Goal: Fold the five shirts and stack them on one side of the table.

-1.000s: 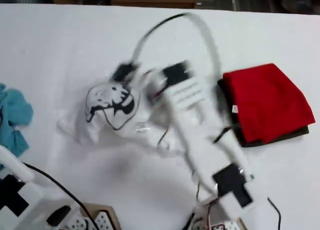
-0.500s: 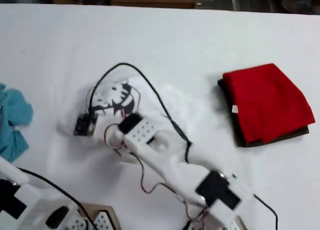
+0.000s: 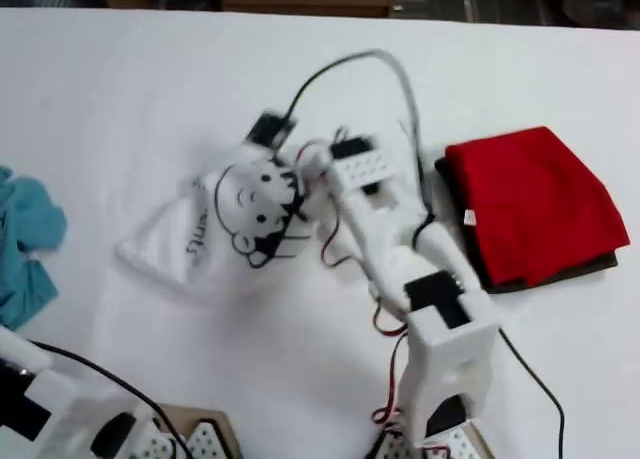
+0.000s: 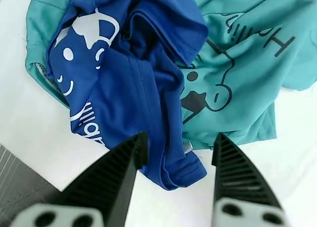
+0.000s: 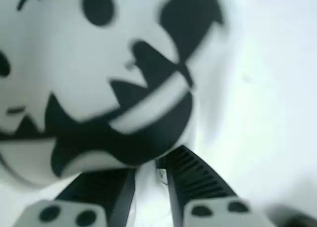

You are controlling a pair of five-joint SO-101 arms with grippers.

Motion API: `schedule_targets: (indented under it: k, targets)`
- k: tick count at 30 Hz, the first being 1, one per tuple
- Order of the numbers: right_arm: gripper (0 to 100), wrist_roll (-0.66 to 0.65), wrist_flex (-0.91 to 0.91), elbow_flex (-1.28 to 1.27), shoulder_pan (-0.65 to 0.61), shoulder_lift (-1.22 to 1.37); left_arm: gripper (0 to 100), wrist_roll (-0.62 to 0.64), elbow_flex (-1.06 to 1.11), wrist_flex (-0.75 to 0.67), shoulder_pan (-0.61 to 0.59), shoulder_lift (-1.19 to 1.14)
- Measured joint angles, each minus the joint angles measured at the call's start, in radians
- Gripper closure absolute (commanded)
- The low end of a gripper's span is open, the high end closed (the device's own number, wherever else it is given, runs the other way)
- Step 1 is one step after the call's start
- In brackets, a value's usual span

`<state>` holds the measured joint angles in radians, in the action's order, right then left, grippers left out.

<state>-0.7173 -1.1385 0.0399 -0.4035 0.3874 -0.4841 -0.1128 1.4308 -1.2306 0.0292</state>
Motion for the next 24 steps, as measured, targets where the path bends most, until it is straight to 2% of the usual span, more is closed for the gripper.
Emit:
schedule_targets:
  k: [7,14,19,24]
  targets:
    - [97.7,-0.002,-0.259,0.269,0.023,-0.133,76,0.000,0.000,0.000,0.035,0.000]
    - [97.5,-0.002,-0.301,0.404,0.071,-0.270,76,0.000,0.058,0.000,0.120,-0.051]
    - [97.5,-0.002,-0.310,0.442,0.135,-0.281,77,0.000,0.175,-0.002,0.292,-0.169]
    - [97.6,-0.002,-0.367,0.442,0.106,-0.281,77,0.000,0.232,-0.003,0.548,-0.265]
